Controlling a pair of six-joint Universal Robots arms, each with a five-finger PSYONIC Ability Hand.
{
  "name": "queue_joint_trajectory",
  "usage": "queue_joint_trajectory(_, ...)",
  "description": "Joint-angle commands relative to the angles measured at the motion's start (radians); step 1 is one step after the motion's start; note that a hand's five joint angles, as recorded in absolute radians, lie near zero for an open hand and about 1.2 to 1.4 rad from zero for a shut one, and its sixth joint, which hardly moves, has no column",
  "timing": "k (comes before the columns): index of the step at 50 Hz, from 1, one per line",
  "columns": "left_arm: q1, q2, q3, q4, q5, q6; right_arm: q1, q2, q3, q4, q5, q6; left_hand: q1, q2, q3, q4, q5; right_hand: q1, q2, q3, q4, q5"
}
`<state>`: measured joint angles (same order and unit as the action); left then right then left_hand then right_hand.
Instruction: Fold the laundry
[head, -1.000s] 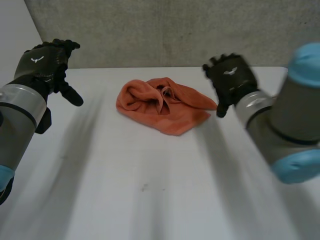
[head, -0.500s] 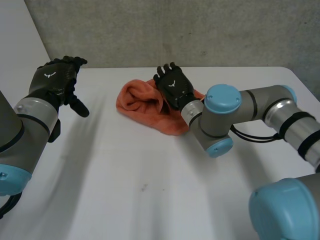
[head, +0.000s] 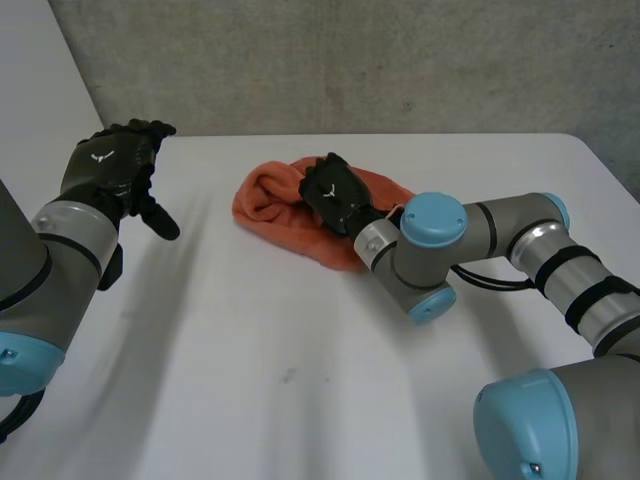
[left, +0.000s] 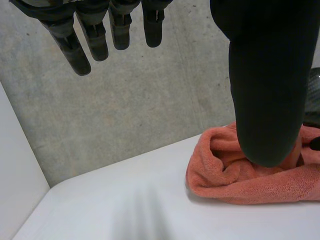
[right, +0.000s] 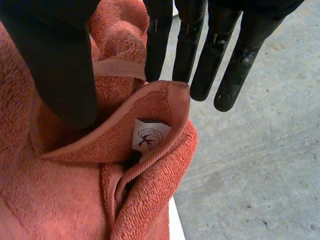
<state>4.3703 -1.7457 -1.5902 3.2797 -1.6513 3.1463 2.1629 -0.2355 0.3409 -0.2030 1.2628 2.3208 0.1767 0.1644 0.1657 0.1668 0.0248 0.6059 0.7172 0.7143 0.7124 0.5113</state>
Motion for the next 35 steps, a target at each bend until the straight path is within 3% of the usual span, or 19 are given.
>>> queue_joint_trajectory(1, 0.000, 0.002, -0.004, 0.000, 0.001, 0.000, 0.000, 0.005, 0.000, -0.001, 0.001, -0.067, -0.002, 0.010, 0.009, 0.008, -0.025, 0.595, 0.483, 0.486, 0.488, 0.515)
queue_joint_trajectory(2, 0.000, 0.002, -0.004, 0.000, 0.001, 0.000, 0.000, 0.005, 0.001, -0.007, 0.007, -0.089, -0.002, 0.010, 0.009, 0.008, -0.025, 0.788, 0.677, 0.680, 0.682, 0.708)
queue_joint_trajectory(9, -0.002, 0.002, -0.004, 0.000, 0.001, 0.000, 0.003, -0.025, 0.026, -0.052, 0.040, -0.199, -0.002, 0.010, 0.009, 0.008, -0.025, 0.790, 0.679, 0.682, 0.684, 0.710)
queue_joint_trajectory(15, 0.000, 0.002, -0.004, 0.000, 0.002, 0.000, 0.006, -0.226, 0.199, -0.058, 0.069, -0.199, -0.002, 0.010, 0.009, 0.008, -0.025, 0.790, 0.679, 0.682, 0.684, 0.710)
queue_joint_trajectory(20, 0.000, 0.002, -0.004, 0.000, 0.002, 0.000, 0.003, -0.439, 0.386, -0.058, 0.076, -0.080, -0.002, 0.010, 0.009, 0.008, -0.025, 0.790, 0.679, 0.682, 0.684, 0.710)
queue_joint_trajectory(25, 0.000, 0.002, -0.004, 0.000, 0.002, 0.000, -0.011, -0.718, 0.582, -0.049, 0.083, 0.161, -0.002, 0.010, 0.009, 0.008, -0.025, 0.790, 0.679, 0.682, 0.684, 0.710)
queue_joint_trajectory(31, 0.000, -0.001, -0.004, 0.002, 0.002, 0.000, -0.012, -0.887, 0.635, 0.004, 0.084, 0.252, -0.002, 0.010, 0.009, 0.008, -0.025, 0.790, 0.679, 0.682, 0.684, 0.710)
queue_joint_trajectory(35, -0.002, -0.003, -0.004, 0.012, 0.004, 0.001, -0.006, -0.987, 0.636, 0.127, 0.084, 0.270, -0.002, 0.010, 0.009, 0.008, -0.025, 0.790, 0.679, 0.682, 0.684, 0.710)
